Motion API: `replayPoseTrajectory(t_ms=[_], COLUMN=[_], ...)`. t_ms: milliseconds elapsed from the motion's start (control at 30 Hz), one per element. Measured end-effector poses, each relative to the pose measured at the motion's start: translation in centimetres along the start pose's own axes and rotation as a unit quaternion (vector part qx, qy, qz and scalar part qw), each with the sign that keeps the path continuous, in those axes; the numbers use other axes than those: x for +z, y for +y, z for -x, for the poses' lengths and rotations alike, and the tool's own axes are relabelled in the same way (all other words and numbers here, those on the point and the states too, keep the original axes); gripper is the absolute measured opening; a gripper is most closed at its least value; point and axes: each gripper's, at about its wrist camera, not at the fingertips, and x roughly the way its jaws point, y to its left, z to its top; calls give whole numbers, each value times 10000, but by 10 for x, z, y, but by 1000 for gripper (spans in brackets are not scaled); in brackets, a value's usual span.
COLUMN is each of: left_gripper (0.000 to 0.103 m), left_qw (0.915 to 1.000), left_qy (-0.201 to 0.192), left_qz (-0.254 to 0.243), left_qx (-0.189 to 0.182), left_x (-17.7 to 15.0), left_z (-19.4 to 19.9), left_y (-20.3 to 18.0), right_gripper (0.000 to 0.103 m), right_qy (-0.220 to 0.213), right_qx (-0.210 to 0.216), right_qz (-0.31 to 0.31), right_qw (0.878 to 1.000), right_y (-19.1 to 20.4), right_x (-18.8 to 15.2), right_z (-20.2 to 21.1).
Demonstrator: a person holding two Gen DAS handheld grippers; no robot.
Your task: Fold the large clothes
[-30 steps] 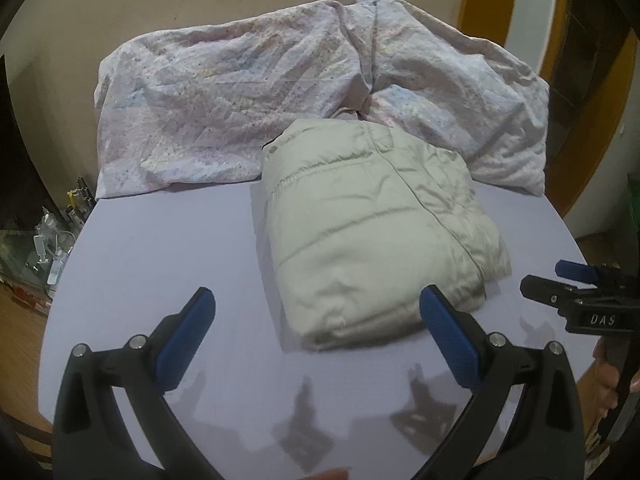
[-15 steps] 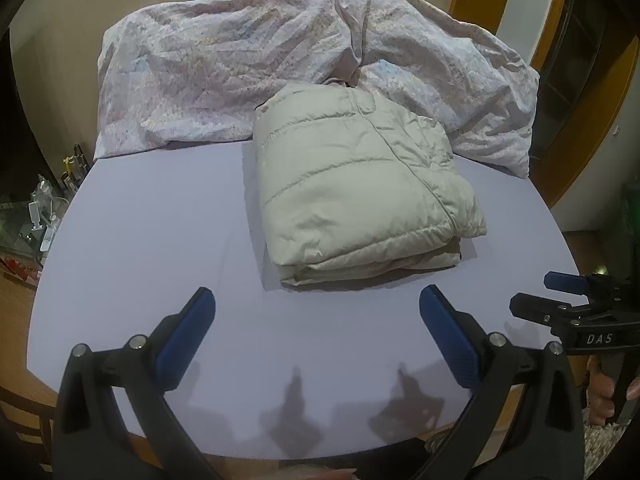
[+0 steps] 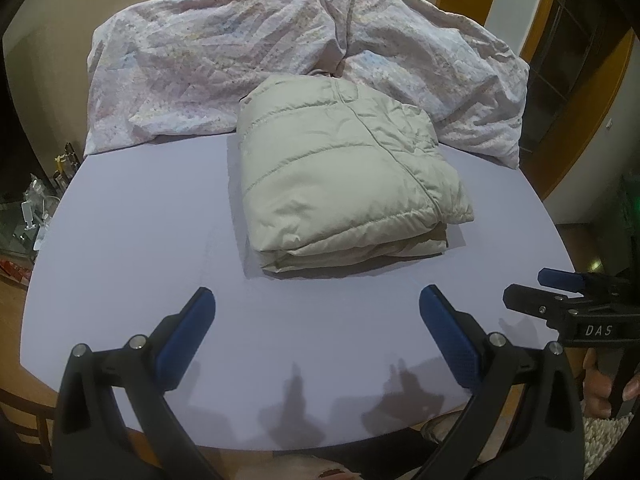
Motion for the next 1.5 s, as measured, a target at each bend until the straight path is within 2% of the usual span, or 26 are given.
replayPoseTrajectory(t_ms=[333, 1500], left_gripper=[101, 101], left_qw=[10000, 10000], left_qy=[23, 50], left_qz=[-39, -2], left_qx=[-21, -40], left_x=[-2, -3], left_z=[-2, -4], left_y=[-3, -5], right_gripper=[99, 99], right_qy=[-42, -49], right_qx=[21, 39], right_qz=[136, 41], right_qw=[9999, 10000], right_y=[6, 3], right_x=[-1, -1], right_z=[-1, -4])
